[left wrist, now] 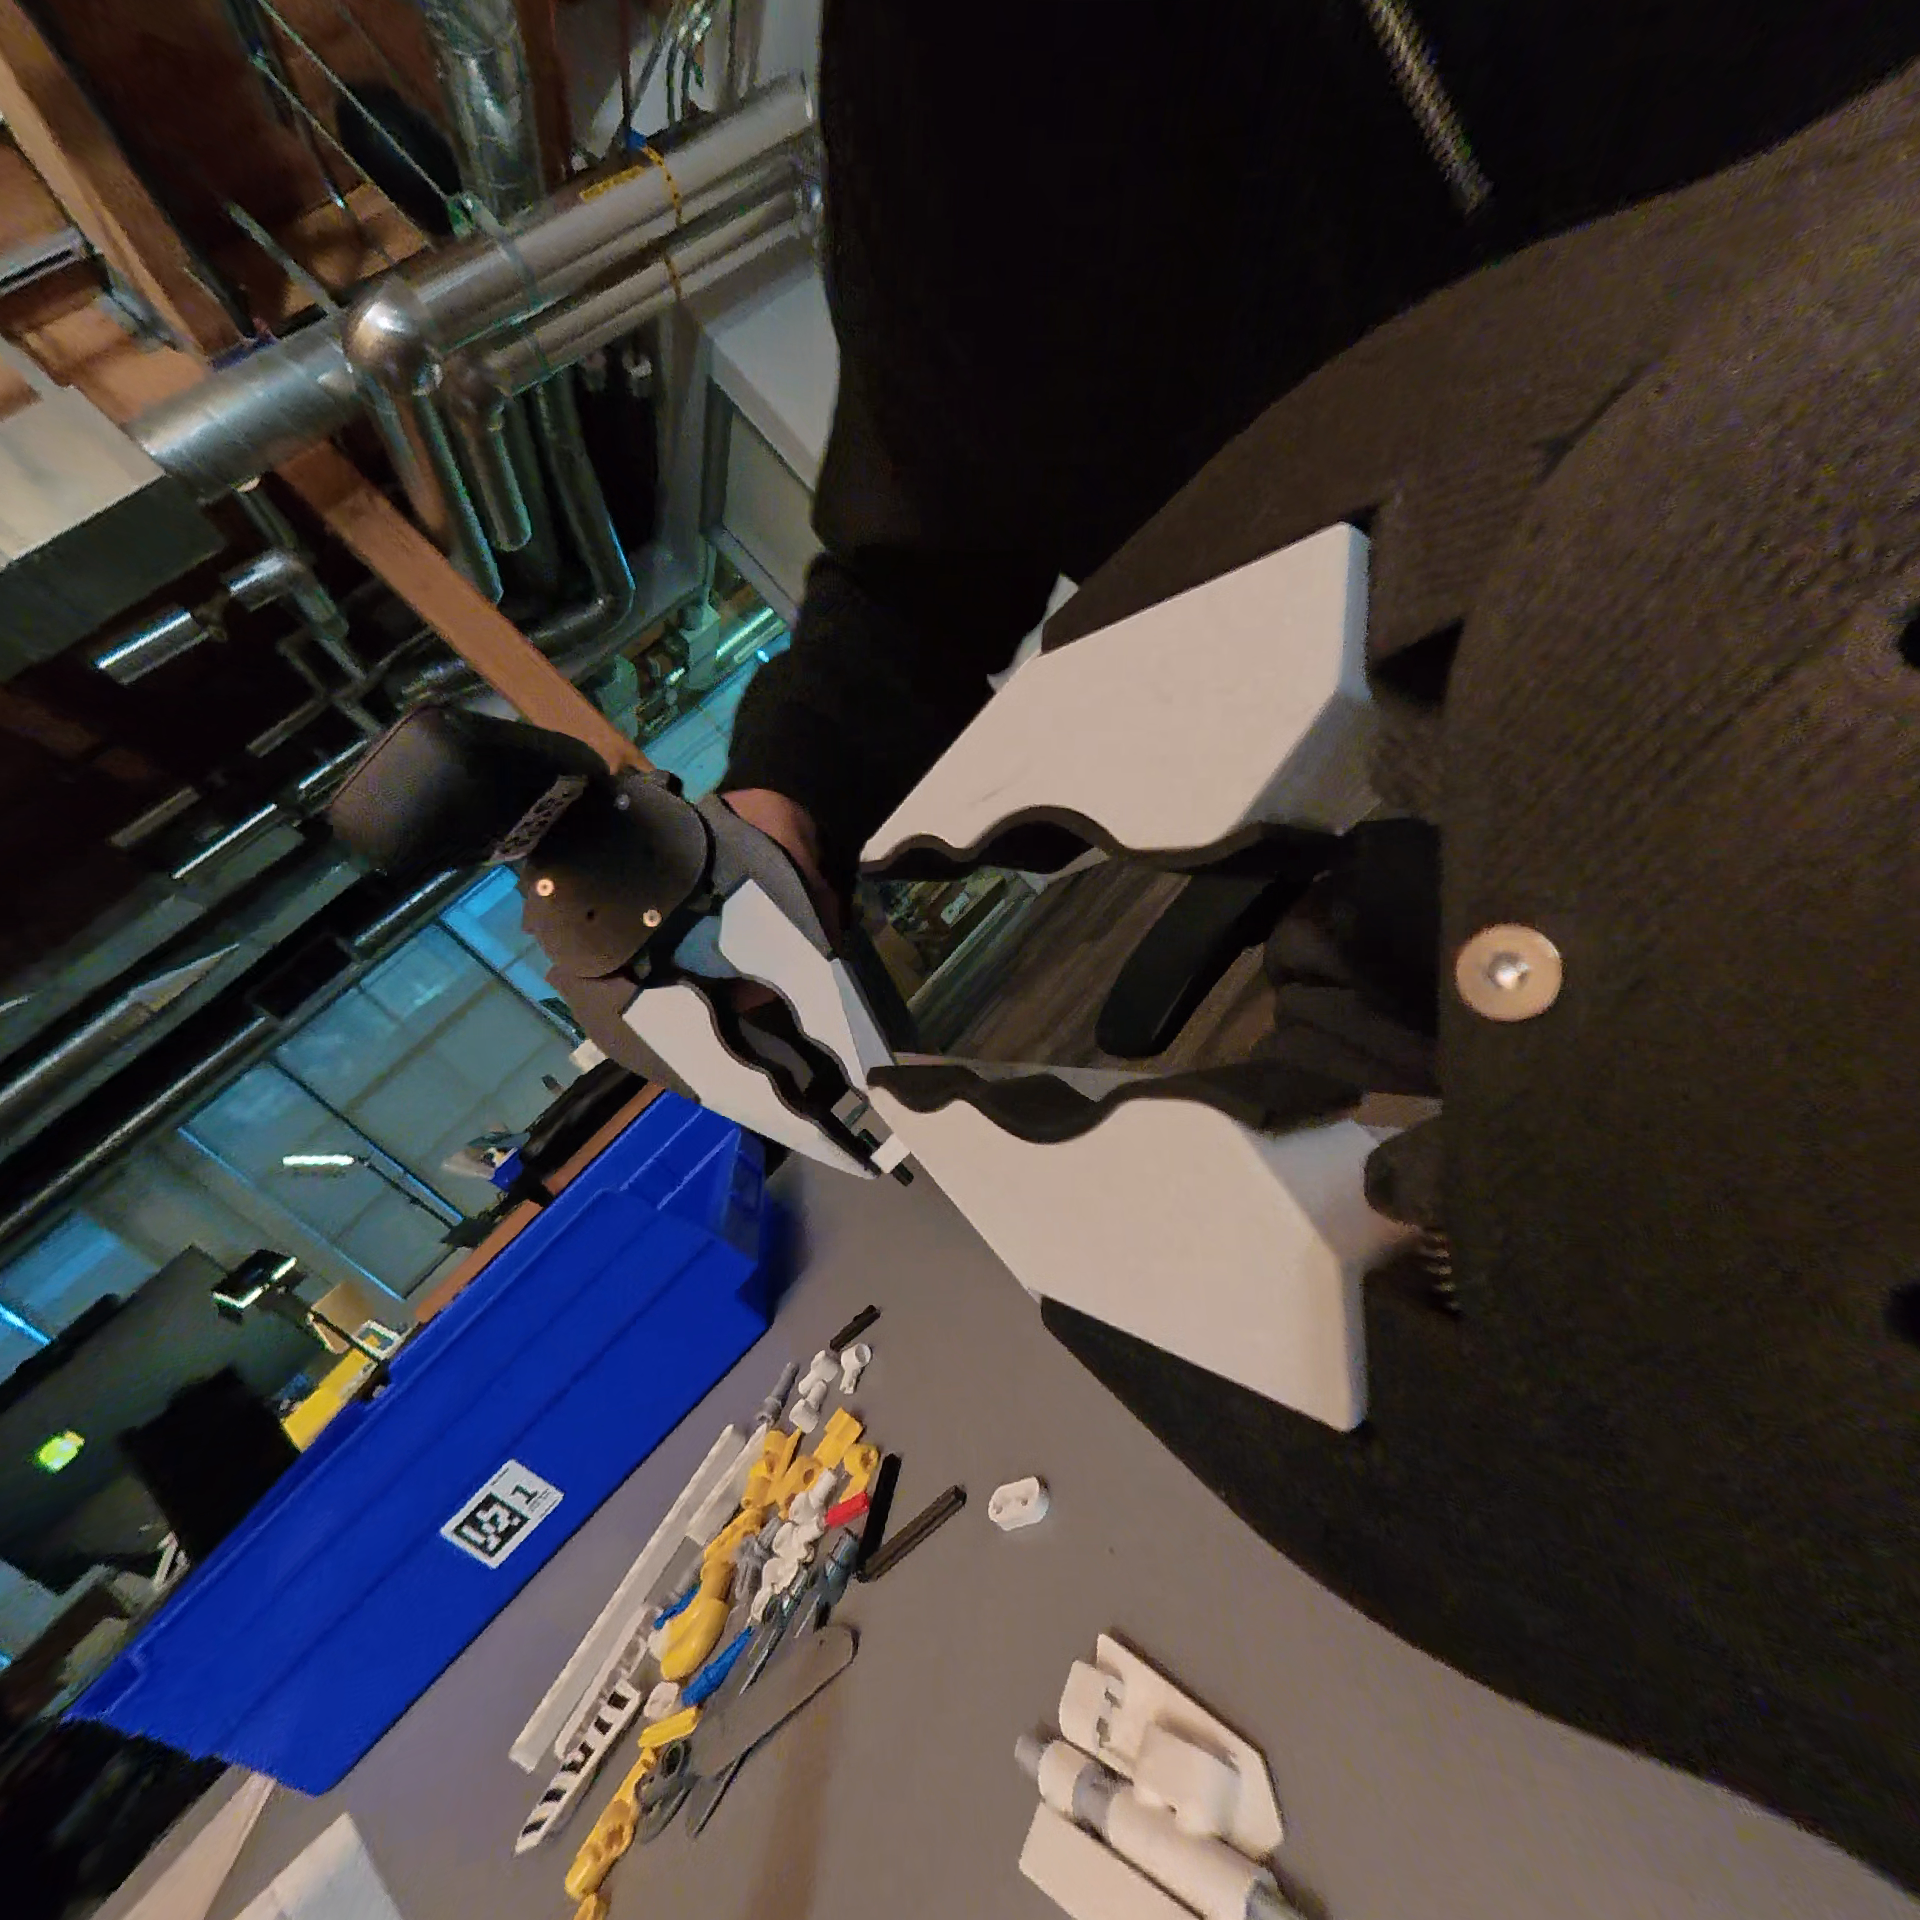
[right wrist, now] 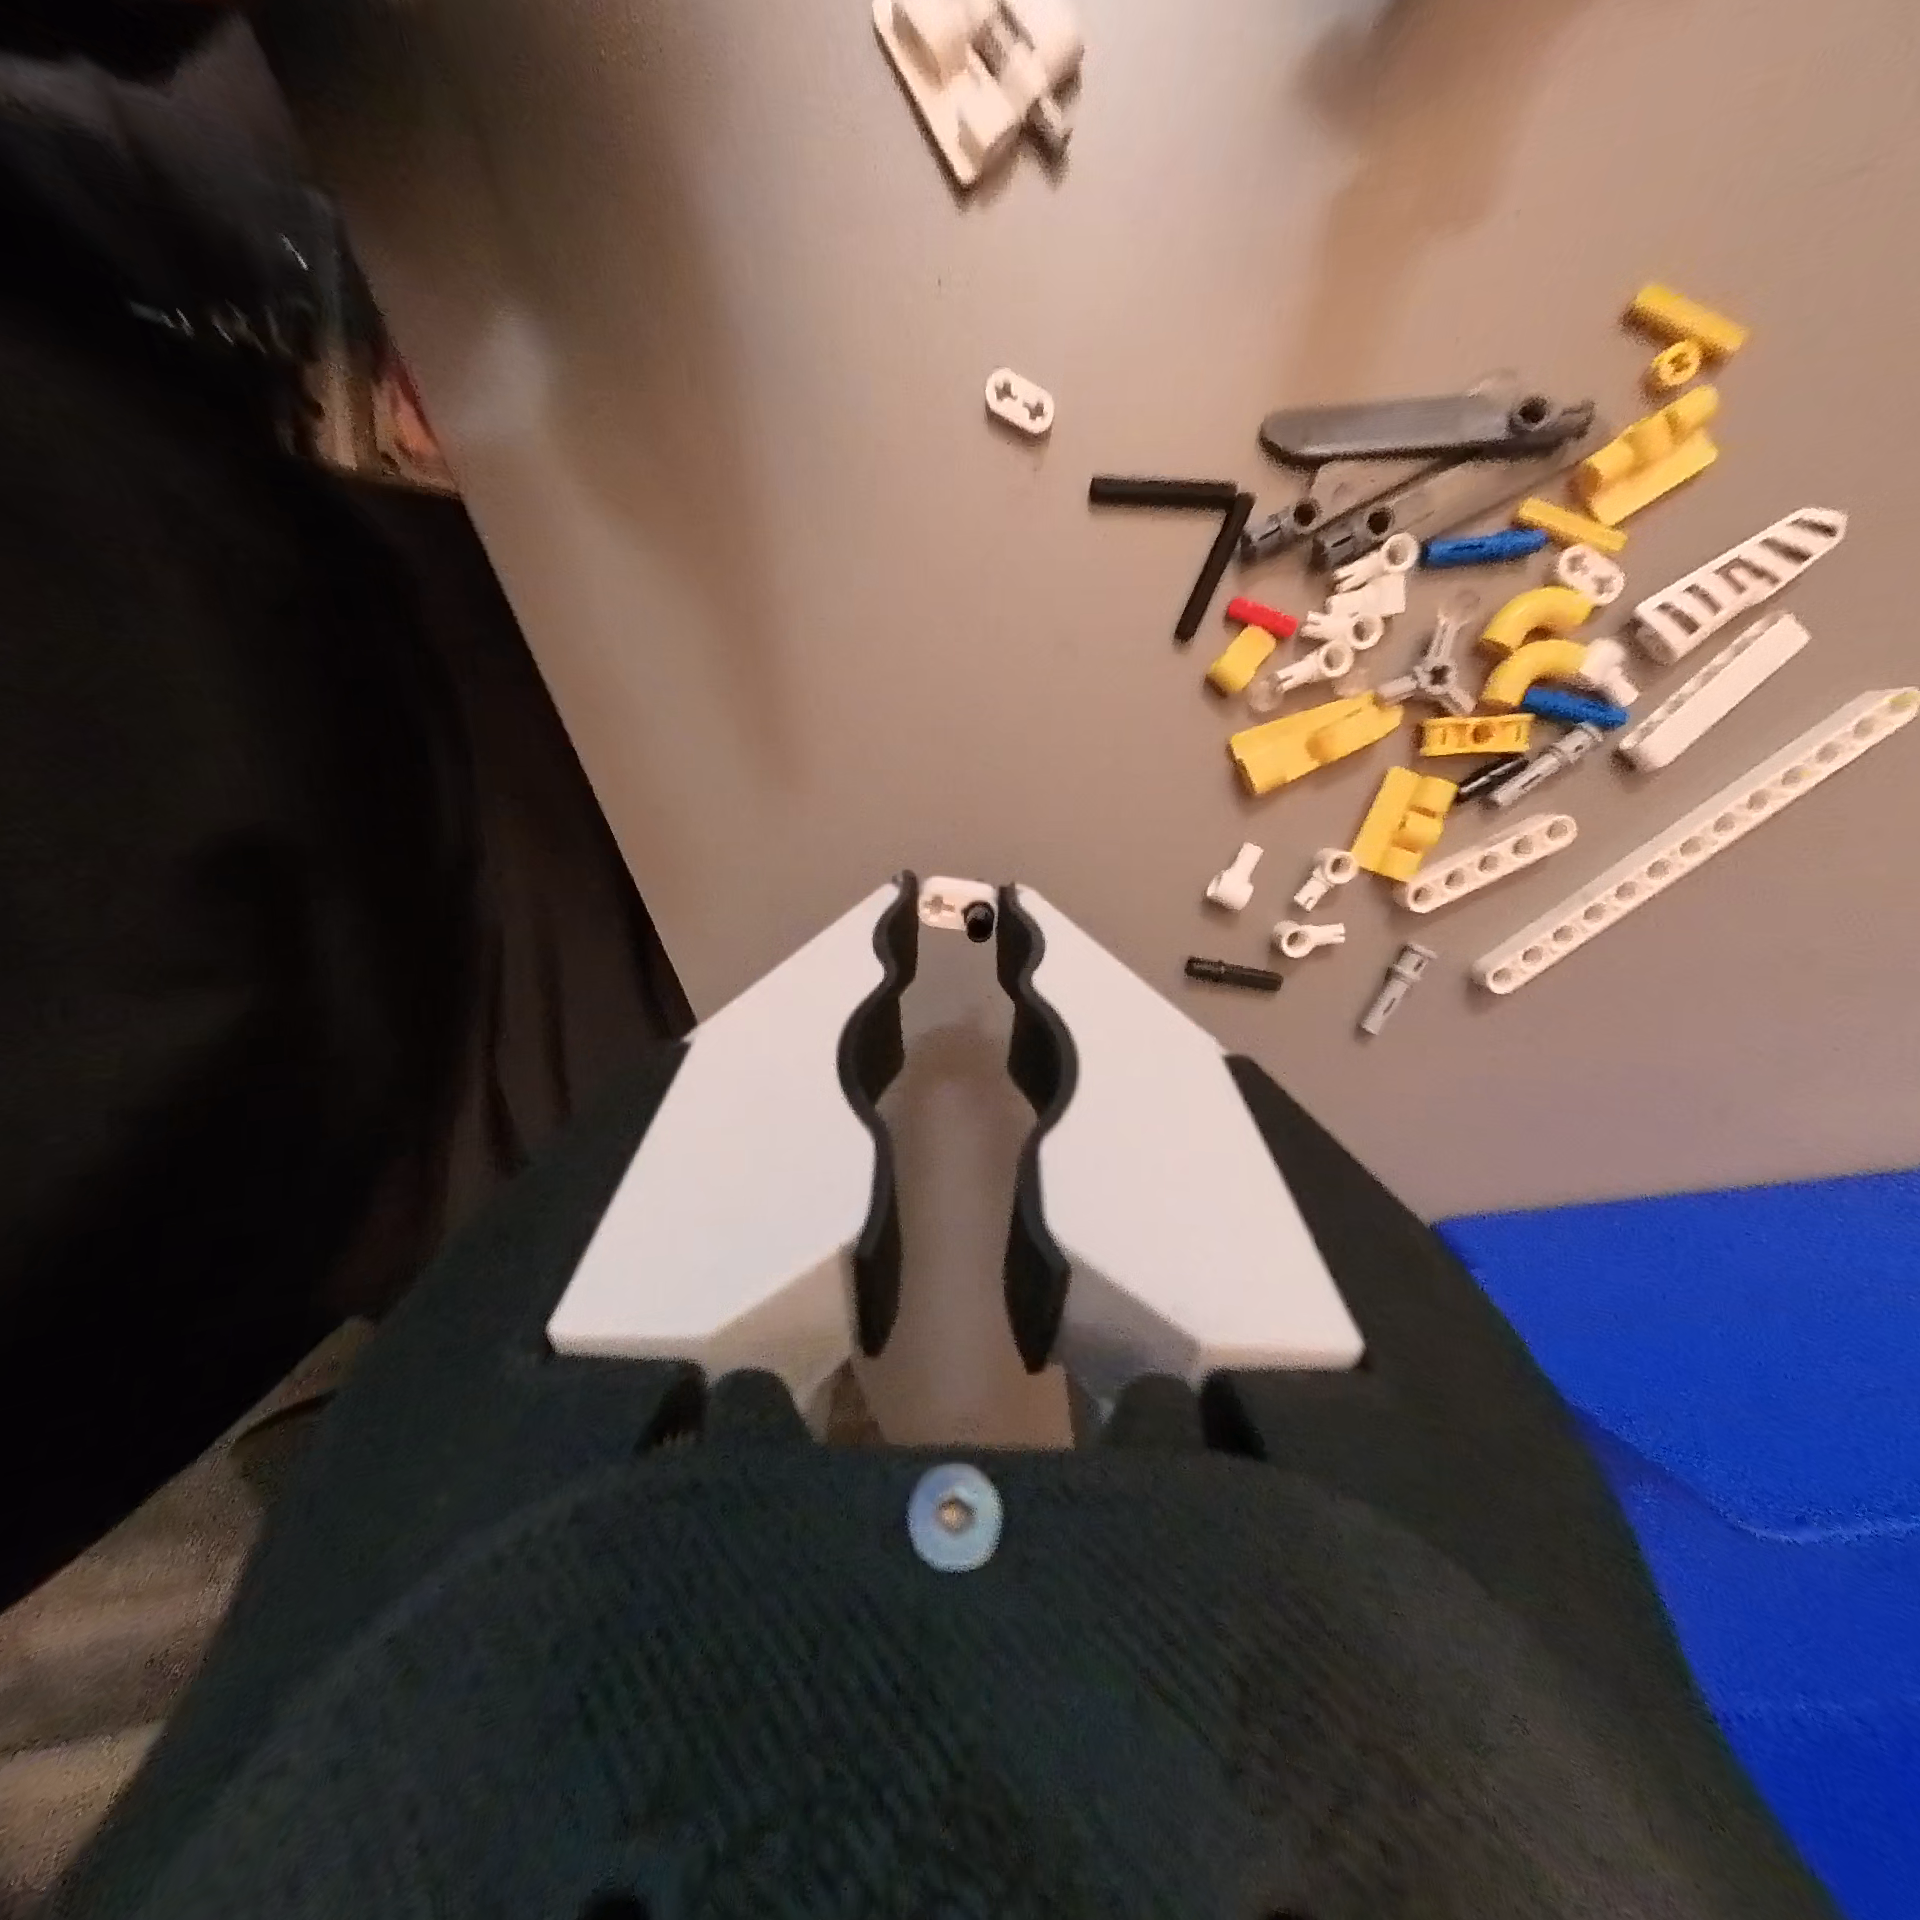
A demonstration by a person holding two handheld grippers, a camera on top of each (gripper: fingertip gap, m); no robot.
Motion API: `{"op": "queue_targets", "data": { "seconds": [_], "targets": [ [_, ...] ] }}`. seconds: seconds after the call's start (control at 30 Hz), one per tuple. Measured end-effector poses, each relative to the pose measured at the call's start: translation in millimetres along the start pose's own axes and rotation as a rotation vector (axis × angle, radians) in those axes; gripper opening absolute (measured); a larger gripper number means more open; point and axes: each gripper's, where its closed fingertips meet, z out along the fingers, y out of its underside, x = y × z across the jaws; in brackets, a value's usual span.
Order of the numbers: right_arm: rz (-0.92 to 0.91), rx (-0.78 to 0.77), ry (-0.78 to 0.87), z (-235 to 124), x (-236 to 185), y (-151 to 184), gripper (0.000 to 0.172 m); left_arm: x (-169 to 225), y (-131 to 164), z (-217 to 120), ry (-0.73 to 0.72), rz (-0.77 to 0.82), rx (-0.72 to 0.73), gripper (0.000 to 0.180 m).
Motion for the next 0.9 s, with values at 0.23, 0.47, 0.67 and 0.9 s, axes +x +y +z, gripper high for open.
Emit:
{"op": "queue_targets", "data": {
  "seconds": [0.23,0.47,0.67,0.9],
  "targets": [
    [0.035,-0.183,-0.039,28.2,-0.8,11.9,0.013,-4.3,-6.1,-16.4,0.022,-0.020,0.043,0.031],
    [0.081,-0.232,-0.026,20.4,4.7,15.2,0.013,-1.8,-15.9,-23.5,0.093,-0.096,0.098,0.030],
    [0.086,-0.286,-0.048,36.4,4.3,26.7,0.014,-2.7,-18.8,-25.3,0.101,-0.117,0.116,0.027],
    [0.061,-0.271,-0.021,15.1,9.2,12.4,0.013,-3.1,-19.0,-25.3,0.105,-0.128,0.115,0.027]
  ]
}}
